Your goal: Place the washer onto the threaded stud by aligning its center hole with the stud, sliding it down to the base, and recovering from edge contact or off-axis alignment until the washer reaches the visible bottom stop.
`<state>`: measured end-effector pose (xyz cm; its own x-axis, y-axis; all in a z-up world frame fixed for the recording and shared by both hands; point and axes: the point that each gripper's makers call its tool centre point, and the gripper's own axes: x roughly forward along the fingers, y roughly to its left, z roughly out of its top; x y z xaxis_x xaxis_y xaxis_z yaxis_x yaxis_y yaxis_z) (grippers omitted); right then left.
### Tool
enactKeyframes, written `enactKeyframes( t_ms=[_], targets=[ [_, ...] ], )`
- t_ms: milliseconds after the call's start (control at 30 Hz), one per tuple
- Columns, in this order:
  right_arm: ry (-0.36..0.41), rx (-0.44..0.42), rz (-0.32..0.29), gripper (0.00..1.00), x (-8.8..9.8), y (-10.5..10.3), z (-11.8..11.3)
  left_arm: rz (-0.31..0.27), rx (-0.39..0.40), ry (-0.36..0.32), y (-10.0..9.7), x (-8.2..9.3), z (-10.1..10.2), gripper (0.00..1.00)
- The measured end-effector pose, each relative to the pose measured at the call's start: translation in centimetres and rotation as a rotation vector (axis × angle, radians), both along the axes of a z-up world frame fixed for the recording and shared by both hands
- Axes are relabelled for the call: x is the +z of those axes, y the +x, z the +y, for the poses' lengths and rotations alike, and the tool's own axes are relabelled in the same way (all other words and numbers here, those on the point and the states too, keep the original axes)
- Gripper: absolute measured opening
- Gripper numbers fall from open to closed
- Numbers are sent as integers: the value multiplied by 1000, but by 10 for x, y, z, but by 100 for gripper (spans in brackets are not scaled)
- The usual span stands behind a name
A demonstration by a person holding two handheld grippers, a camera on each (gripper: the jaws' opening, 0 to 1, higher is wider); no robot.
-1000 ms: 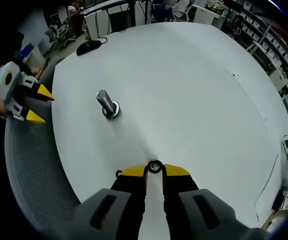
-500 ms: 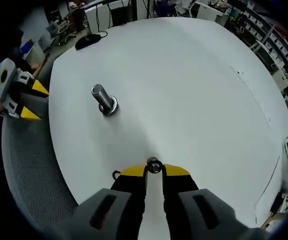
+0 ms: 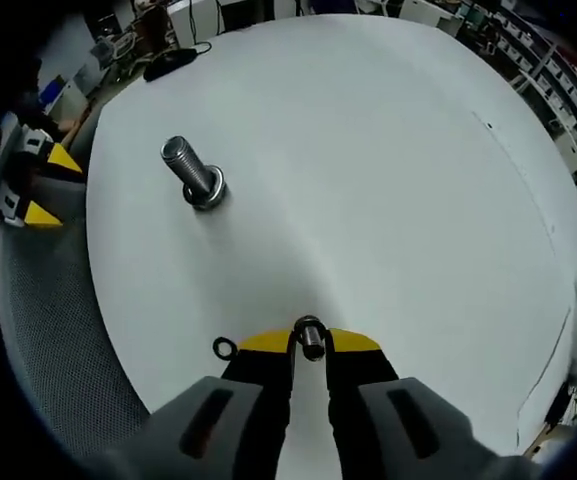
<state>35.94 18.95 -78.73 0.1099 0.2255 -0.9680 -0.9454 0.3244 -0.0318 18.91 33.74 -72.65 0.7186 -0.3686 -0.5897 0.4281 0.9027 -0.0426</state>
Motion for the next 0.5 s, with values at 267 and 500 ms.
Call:
enactKeyframes(
  t_ms=[267, 500],
  targets=[
    [-33, 25, 1, 15, -6, -3, -1, 1, -3, 1, 0, 0, 0, 25],
    [-33, 11, 5, 15, -6, -4, -4, -1, -3, 1, 0, 0, 0, 25]
  ],
)
